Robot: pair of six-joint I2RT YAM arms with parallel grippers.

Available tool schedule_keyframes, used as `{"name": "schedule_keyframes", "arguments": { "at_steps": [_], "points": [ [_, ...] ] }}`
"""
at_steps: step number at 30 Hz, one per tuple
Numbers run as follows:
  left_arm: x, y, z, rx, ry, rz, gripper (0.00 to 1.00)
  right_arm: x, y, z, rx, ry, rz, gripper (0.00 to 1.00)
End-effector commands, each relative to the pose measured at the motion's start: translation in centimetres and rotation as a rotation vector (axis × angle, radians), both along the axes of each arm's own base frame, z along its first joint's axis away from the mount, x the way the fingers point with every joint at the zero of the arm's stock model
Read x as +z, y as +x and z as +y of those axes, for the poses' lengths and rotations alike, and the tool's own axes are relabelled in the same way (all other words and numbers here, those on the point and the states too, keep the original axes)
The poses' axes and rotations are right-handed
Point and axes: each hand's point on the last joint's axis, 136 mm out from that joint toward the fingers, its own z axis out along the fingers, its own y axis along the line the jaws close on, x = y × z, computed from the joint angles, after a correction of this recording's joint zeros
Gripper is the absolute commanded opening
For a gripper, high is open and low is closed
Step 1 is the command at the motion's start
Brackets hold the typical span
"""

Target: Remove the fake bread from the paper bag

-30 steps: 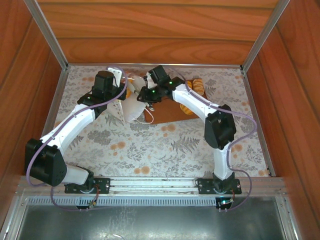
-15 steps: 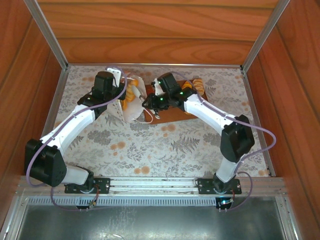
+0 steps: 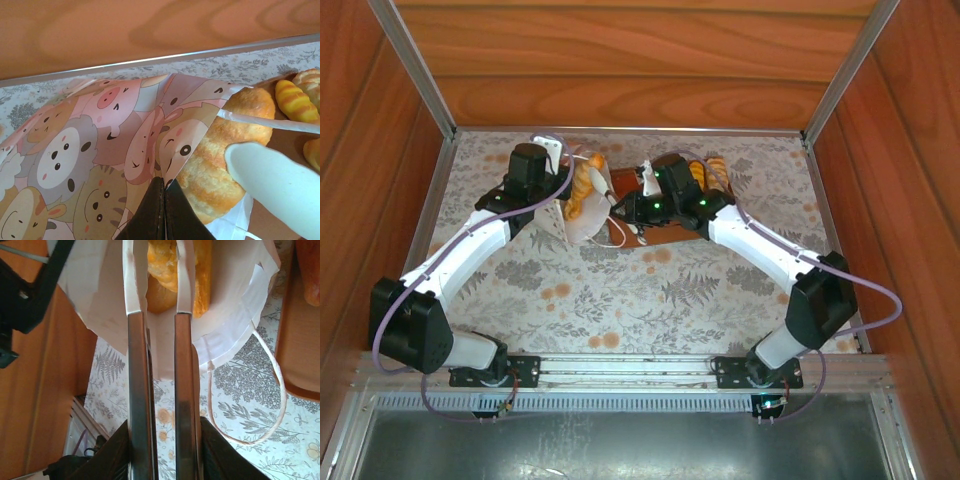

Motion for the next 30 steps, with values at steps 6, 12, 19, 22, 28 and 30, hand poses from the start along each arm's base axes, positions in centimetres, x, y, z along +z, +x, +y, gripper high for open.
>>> {"name": "schedule_keyframes", "arguments": {
  "at_steps": [6, 12, 19, 22, 28, 30],
  "points": [
    [0.9, -0.1, 0.2, 0.025, -0.03, -0.022, 0.0, 3.8, -1.5, -0.4, 0.03, 0.149, -0.038, 0.16],
    [1.3, 0.1, 0.2, 0.025, -0.035, -0.031, 0.0, 4.6, -2.9, -2.8, 0.005, 0.202, -0.027, 0.17],
    [1.1, 0.2, 0.0, 0.019, -0.046, -0.026, 0.0, 4.5, -3.1, -7.3, -0.11, 0.213, -0.033, 0.18],
    [1.0, 0.2, -0.1, 0.02, -0.048, -0.022, 0.0, 4.5, -2.6, -9.3, -0.178, 0.245, -0.035, 0.19],
    [1.0, 0.1, -0.1, 0.016, -0.051, -0.022, 0.0, 3.3, -0.2, -12.6, -0.327, 0.307, 0.007, 0.21],
    [0.8, 0.0, -0.1, 0.015, -0.049, -0.02, 0.0, 2.8, 0.8, -12.9, -0.355, 0.327, 0.031, 0.21]
  ]
}}
